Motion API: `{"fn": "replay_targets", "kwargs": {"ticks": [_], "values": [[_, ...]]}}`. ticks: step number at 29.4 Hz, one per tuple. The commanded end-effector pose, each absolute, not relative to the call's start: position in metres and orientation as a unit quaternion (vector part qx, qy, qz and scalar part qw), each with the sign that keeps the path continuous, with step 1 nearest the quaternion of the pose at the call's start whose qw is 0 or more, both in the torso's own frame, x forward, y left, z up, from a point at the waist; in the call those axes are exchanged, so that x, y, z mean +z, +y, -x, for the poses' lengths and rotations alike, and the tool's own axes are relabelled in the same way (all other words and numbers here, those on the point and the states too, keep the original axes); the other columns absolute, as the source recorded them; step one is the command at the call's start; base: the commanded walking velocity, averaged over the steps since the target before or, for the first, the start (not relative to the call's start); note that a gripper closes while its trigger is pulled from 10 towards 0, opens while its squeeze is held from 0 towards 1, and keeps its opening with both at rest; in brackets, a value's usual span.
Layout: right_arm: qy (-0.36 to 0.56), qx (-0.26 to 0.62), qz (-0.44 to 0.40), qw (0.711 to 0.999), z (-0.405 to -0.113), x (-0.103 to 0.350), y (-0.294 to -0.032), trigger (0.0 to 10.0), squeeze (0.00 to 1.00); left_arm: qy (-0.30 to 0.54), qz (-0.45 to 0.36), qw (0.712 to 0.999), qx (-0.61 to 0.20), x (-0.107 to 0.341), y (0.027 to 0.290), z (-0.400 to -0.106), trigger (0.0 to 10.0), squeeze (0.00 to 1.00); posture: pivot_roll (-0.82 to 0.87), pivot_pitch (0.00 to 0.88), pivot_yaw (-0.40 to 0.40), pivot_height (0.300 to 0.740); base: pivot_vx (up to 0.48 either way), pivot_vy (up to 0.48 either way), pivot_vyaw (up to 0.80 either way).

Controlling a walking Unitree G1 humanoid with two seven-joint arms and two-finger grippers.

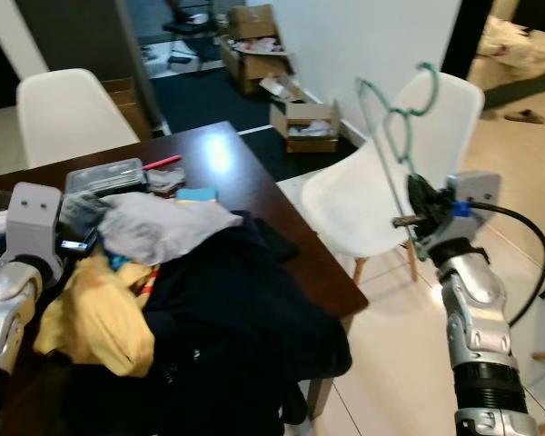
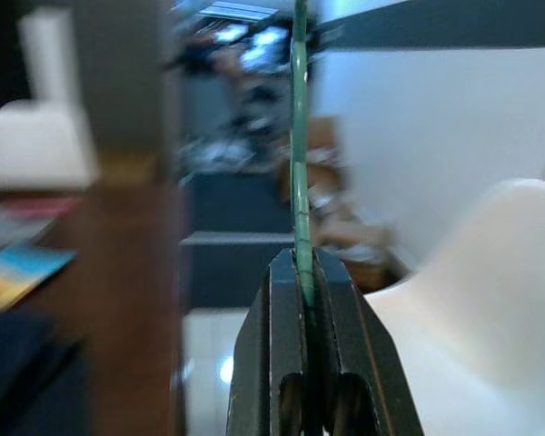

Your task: Hang hanger

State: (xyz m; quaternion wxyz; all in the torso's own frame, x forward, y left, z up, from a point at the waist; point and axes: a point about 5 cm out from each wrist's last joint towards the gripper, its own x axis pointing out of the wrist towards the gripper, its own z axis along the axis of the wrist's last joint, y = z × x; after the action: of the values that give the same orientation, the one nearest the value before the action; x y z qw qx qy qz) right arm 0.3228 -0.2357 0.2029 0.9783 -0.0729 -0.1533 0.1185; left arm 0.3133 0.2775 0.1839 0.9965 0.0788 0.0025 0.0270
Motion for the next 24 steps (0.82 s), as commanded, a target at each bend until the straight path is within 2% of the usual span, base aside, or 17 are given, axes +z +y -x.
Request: {"fn": "replay_targets", "kwargs": {"ticks": [1, 3, 5, 11, 15, 16, 17, 24], "values": [[-0.131, 0.148, 0.086, 0.977, -0.322, 0.195, -0.225, 10.0, 0.0, -0.019, -0.05, 0.998, -0.024, 0.191, 0.264, -0.315, 10.0, 0.0, -0.02, 0.099, -0.002, 0.74, 0.0, 0.0, 0.0], [-0.091, 0.179, 0.119, 0.972, -0.324, 0.184, -0.211, 10.0, 0.0, -0.059, 0.012, 0.988, -0.143, 0.21, 0.238, -0.31, 10.0, 0.0, -0.02, 0.098, 0.0, 0.74, 0.0, 0.0, 0.0], [-0.059, 0.168, 0.127, 0.976, -0.331, 0.174, -0.207, 10.0, 0.0, -0.051, 0.009, 0.969, -0.24, 0.216, 0.223, -0.3, 10.0, 0.0, -0.02, 0.093, 0.0, 0.74, 0.0, 0.0, 0.0], [-0.033, 0.166, 0.123, 0.978, -0.337, 0.17, -0.2, 10.0, 0.0, -0.038, -0.032, 0.956, -0.289, 0.217, 0.219, -0.291, 10.0, 0.0, -0.01, 0.093, -0.002, 0.74, 0.0, 0.0, 0.0], [-0.003, 0.187, 0.126, 0.974, -0.345, 0.163, -0.189, 10.0, 0.0, -0.061, -0.022, 0.971, -0.23, 0.227, 0.234, -0.295, 10.0, 0.0, 0.03, 0.097, -0.02, 0.74, 0.0, 0.0, 0.0], [0.006, 0.2, 0.123, 0.972, -0.348, 0.16, -0.182, 10.0, 0.0, -0.078, -0.017, 0.979, -0.188, 0.232, 0.241, -0.297, 10.0, 0.25, 0.04, 0.098, -0.027, 0.74, 0.0, 0.0, 0.0], [0.016, 0.217, 0.116, 0.969, -0.352, 0.157, -0.174, 10.0, 0.0, -0.102, -0.007, 0.984, -0.147, 0.238, 0.248, -0.298, 10.0, 1.0, 0.06, 0.101, -0.041, 0.74, 0.0, 0.0, 0.0], [0.026, 0.263, 0.097, 0.96, -0.355, 0.151, -0.153, 10.0, 0.0, -0.142, -0.045, 0.987, -0.055, 0.249, 0.248, -0.293, 10.0, 1.0, 0.09, 0.102, -0.066, 0.74, 0.0, 0.0, 0.0]]}}
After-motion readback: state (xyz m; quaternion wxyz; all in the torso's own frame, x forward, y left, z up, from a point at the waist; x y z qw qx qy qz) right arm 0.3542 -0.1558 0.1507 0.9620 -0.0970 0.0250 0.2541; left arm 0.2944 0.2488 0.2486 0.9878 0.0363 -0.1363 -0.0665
